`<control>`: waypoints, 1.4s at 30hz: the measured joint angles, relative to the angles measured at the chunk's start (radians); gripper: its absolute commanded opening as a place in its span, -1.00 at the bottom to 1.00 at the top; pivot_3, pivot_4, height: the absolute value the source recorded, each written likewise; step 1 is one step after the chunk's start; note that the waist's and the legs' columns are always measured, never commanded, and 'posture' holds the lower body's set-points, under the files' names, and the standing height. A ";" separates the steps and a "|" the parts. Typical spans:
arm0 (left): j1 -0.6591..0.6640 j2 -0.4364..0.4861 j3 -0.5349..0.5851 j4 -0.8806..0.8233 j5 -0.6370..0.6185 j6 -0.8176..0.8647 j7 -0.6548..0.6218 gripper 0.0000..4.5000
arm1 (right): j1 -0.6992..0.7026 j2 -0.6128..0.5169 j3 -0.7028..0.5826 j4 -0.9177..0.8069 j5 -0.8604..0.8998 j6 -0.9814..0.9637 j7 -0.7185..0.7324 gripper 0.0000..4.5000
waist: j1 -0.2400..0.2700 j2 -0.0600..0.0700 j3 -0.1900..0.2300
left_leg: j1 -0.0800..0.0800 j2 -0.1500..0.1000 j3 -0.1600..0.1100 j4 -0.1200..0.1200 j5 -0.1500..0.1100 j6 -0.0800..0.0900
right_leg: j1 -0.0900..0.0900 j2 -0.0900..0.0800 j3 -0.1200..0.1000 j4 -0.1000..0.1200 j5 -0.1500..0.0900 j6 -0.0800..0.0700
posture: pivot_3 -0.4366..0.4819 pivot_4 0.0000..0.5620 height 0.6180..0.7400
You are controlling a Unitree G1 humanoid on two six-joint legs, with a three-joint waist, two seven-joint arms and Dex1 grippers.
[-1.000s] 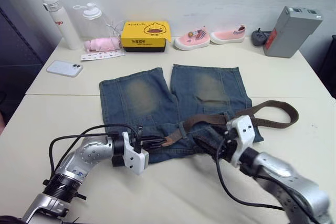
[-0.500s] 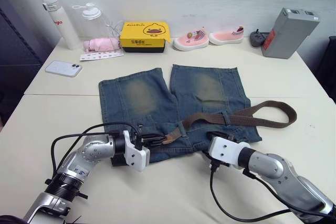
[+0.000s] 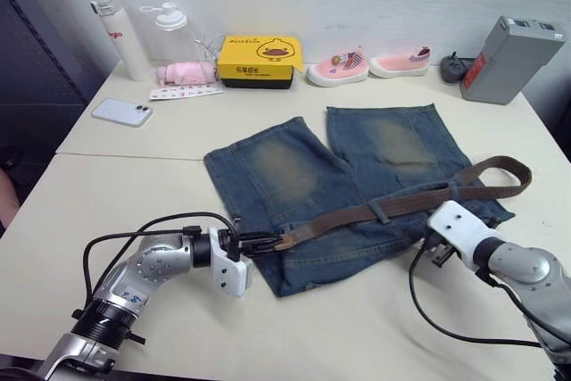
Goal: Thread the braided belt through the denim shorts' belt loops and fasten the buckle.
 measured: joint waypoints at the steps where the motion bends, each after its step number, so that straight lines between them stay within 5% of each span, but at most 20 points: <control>1: 0.000 0.000 0.000 0.000 0.000 0.000 -0.001 -1.00 | 0.000 0.000 0.000 0.000 0.000 0.001 0.001 -0.97 | 0.000 0.000 0.000 | 0.000 0.000 0.000 0.000 0.000 0.000 | 0.000 0.000 0.000 0.000 0.000 0.000 | -0.05 -0.47 0.06; 3: 0.000 0.000 0.000 0.000 0.000 -0.003 -0.001 -1.00 | 0.000 0.000 0.000 -0.001 -0.001 0.005 0.002 -0.97 | 0.000 0.000 0.000 | 0.000 0.000 0.000 0.000 0.000 0.000 | 0.001 0.000 0.000 0.000 0.000 0.000 | -0.05 -0.47 0.06; 12: 0.011 0.015 0.005 0.005 -0.001 -0.103 0.025 -1.00 | 0.030 -0.019 -0.162 -0.041 0.050 0.091 0.063 0.92 | -0.002 0.003 0.002 | 0.000 0.000 -0.001 0.000 0.000 0.000 | 0.002 0.000 -0.001 -0.001 0.000 0.000 | -0.05 -0.47 0.06; 13: 0.011 0.016 0.005 0.005 -0.001 -0.104 0.025 -1.00 | 0.029 -0.020 -0.165 -0.043 0.053 0.092 0.065 0.96 | -0.002 0.003 0.002 | 0.000 0.000 -0.001 0.000 0.000 0.000 | 0.002 0.000 -0.001 -0.001 0.000 0.000 | -0.05 -0.47 0.06; 16: 0.015 0.031 0.012 0.007 -0.001 -0.129 0.034 -1.00 | 0.017 -0.054 -0.234 -0.079 0.101 0.131 0.119 0.96 | -0.006 0.005 0.003 | 0.000 0.001 -0.001 0.000 0.000 0.000 | 0.002 0.001 -0.001 -0.002 0.000 0.000 | -0.05 -0.47 0.06; 18: 0.032 0.047 0.045 0.007 -0.001 -0.160 0.054 -1.00 | -0.074 -0.068 -0.426 -0.179 0.394 0.404 0.274 0.96 | -0.012 0.005 0.004 | 0.001 0.002 -0.003 0.000 0.000 0.000 | 0.004 0.002 -0.002 -0.002 0.000 0.000 | -0.05 -0.47 0.06; 20: 0.036 0.056 0.063 0.006 0.003 -0.187 0.077 -1.00 | -0.188 0.027 -0.503 -0.279 0.794 0.740 0.321 0.96 | -0.022 0.002 0.005 | 0.001 0.005 -0.008 0.000 0.000 -0.001 | 0.010 0.004 -0.008 -0.008 0.000 0.000 | -0.05 -0.47 0.06; 25: 0.023 0.056 0.077 0.000 0.016 -0.199 0.099 -1.00 | -0.301 0.384 -0.490 -0.254 1.183 1.039 0.041 0.96 | -0.027 0.001 0.004 | 0.001 0.004 -0.010 0.000 0.000 -0.001 | 0.010 0.002 -0.010 -0.007 0.000 -0.001 | -0.05 -0.47 0.06; 30: 0.024 0.063 0.080 -0.006 0.024 -0.207 0.100 -1.00 | -0.086 0.307 -0.157 -0.141 1.848 0.670 -0.632 0.96 | -0.027 0.007 0.006 | 0.000 -0.002 -0.013 0.000 -0.001 0.001 | 0.009 -0.002 -0.010 0.001 0.000 -0.001 | -0.05 -0.47 0.06; 36: 0.018 0.061 0.079 -0.043 0.024 -0.192 0.100 -1.00 | -0.087 0.561 0.087 -0.153 1.960 0.299 -1.058 0.96 | -0.048 0.007 0.008 | 0.002 0.002 -0.009 -0.001 0.001 -0.002 | 0.007 -0.001 -0.011 0.001 0.000 0.001 | -0.05 -0.47 0.06; 42: 0.023 0.066 0.079 -0.048 0.024 -0.184 0.100 -1.00 | -0.182 0.643 0.073 -0.118 1.971 0.187 -1.248 0.96 | -0.049 0.005 0.006 | 0.001 0.002 -0.010 -0.002 0.000 -0.001 | -0.002 -0.001 -0.007 0.011 0.000 0.000 | -0.05 -0.47 0.06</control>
